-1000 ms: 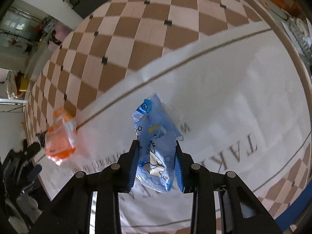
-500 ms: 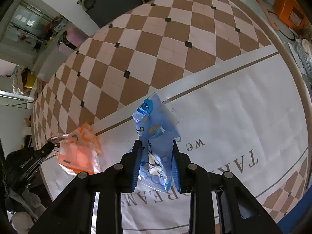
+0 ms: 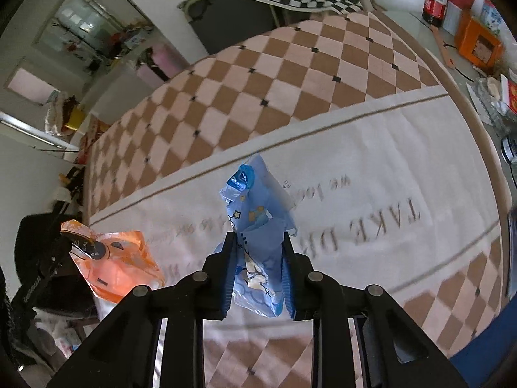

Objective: Collect trash
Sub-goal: 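Carry both wrappers to the bin and open both grippers over it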

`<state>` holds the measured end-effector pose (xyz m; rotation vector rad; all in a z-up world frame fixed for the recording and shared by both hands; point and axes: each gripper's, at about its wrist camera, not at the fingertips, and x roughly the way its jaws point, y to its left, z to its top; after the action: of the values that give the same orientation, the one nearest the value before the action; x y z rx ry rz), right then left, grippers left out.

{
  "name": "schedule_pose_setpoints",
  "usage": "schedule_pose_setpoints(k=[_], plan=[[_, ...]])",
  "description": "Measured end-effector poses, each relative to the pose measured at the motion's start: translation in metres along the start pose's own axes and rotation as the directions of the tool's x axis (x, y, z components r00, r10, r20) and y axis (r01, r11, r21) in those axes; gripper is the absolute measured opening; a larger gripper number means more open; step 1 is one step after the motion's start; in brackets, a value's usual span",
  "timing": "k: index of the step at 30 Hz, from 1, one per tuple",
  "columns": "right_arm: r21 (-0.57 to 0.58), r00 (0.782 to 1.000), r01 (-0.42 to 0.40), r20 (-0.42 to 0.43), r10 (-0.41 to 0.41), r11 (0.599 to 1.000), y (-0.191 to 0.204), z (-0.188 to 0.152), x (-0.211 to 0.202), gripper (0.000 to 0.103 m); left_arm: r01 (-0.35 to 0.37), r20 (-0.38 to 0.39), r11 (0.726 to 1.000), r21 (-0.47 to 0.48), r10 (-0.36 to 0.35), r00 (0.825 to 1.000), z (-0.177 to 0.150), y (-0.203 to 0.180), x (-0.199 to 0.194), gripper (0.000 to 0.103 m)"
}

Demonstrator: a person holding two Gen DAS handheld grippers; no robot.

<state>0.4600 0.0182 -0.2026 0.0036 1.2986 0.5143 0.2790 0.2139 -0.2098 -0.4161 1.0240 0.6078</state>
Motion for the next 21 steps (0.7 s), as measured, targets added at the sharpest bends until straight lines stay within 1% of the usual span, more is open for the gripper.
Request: schedule_pose_setpoints(k=[4,5,6,7,8,10,12,13,15,16,18,19,21], plan=[[-0.016,0.999,-0.026,0.034,0.026,1.000,0.017,-0.057,-0.031,0.026,0.019,0.037,0.999,0.029,-0.020,0.999,-0.038,0.021,-0.037,0.001],[-0.018,0.999,-0.029,0.043,0.030,0.999,0.023,-0.080,-0.040,0.026,0.029,0.047,0.999,0.041,-0.031,0.998,-0.053,0.030,-0.049,0.001],[-0.019,0.998,-0.028,0.048,0.028,0.999,0.025,-0.097,-0.045,0.026,0.036,0.050,0.998,0.047,-0.038,0.998,-0.063,0.035,-0.056,0.001],[-0.019,0.998,-0.025,0.052,0.026,0.999,0.028,-0.114,-0.051,0.025,0.051,0.050,0.997,0.053,-0.053,0.997,-0.079,0.045,-0.067,0.001],[-0.014,0.998,-0.025,0.053,0.026,1.000,0.031,-0.140,-0.057,0.025,0.058,0.046,0.997,0.059,-0.061,0.997,-0.090,0.050,-0.073,0.001],[-0.004,0.998,-0.022,0.051,0.023,1.000,0.033,-0.178,-0.064,0.025,0.084,0.031,0.993,0.079,-0.087,0.996,-0.123,0.065,-0.088,0.001],[0.005,0.999,-0.015,0.036,0.015,1.000,0.033,-0.227,-0.068,0.025,0.104,0.006,0.989,0.106,-0.105,0.994,-0.154,0.078,-0.097,0.001],[0.009,1.000,-0.010,0.026,0.010,1.000,0.032,-0.245,-0.068,0.025,0.116,-0.010,0.987,0.112,-0.115,0.993,-0.169,0.084,-0.099,0.001],[0.030,1.000,-0.005,-0.018,0.005,1.000,0.027,-0.289,-0.064,0.025,0.131,-0.051,0.985,0.116,-0.126,0.991,-0.193,0.093,-0.099,0.001],[0.037,0.999,0.003,-0.041,-0.001,0.999,0.024,-0.310,-0.061,0.025,0.143,-0.084,0.983,0.113,-0.134,0.987,-0.212,0.100,-0.097,0.001],[0.049,0.996,0.016,-0.092,-0.012,0.999,0.016,-0.349,-0.050,0.025,0.152,-0.128,0.982,0.113,-0.137,0.982,-0.237,0.107,-0.092,0.001],[0.052,0.993,0.027,-0.118,-0.021,0.998,0.012,-0.369,-0.043,0.025,0.160,-0.160,0.981,0.112,-0.141,0.977,-0.255,0.111,-0.086,0.001],[0.054,0.986,0.037,-0.164,-0.028,0.998,0.006,-0.399,-0.027,0.025,0.164,-0.211,0.980,0.112,-0.138,0.968,-0.285,0.117,-0.070,0.001]])
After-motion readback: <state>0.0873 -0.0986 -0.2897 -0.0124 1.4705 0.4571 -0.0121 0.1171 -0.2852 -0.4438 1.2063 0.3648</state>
